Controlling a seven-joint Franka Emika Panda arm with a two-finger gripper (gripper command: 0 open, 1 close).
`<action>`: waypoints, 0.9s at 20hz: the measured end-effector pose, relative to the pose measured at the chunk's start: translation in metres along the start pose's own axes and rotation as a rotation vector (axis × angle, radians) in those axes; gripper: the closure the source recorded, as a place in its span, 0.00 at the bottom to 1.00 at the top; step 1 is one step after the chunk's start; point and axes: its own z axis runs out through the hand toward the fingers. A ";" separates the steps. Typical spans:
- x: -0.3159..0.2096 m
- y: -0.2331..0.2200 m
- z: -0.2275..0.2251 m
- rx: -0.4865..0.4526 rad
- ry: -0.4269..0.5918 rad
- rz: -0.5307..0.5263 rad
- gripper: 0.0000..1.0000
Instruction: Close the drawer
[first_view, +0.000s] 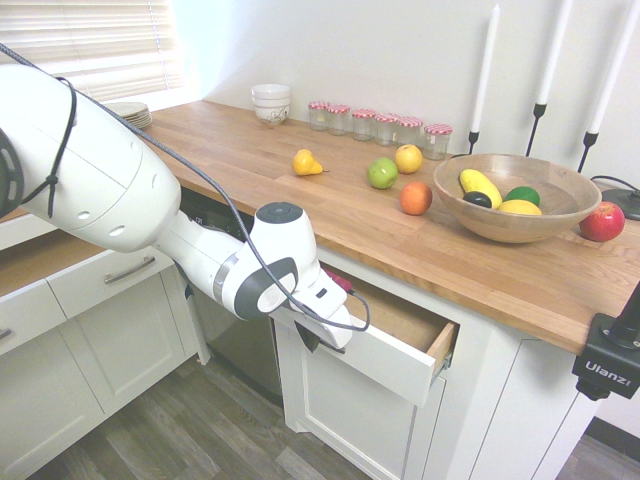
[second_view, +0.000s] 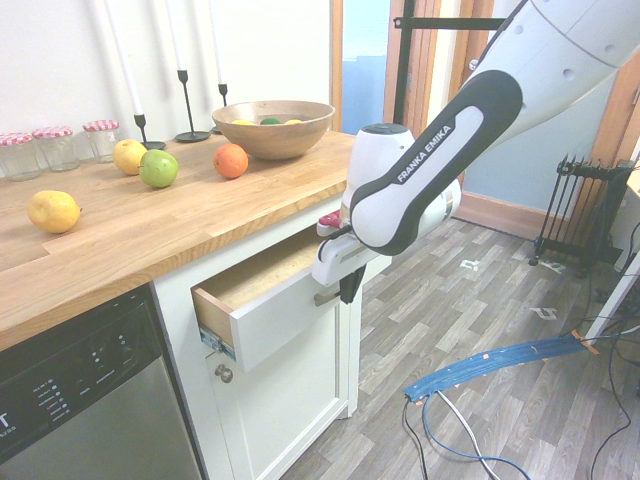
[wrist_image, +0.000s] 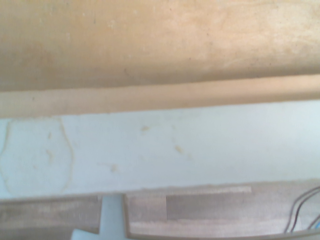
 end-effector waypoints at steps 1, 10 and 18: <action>0.002 -0.006 0.002 0.001 0.002 0.003 1.00; 0.026 -0.046 0.003 0.029 0.052 0.041 1.00; 0.043 -0.054 -0.005 0.040 0.073 0.087 1.00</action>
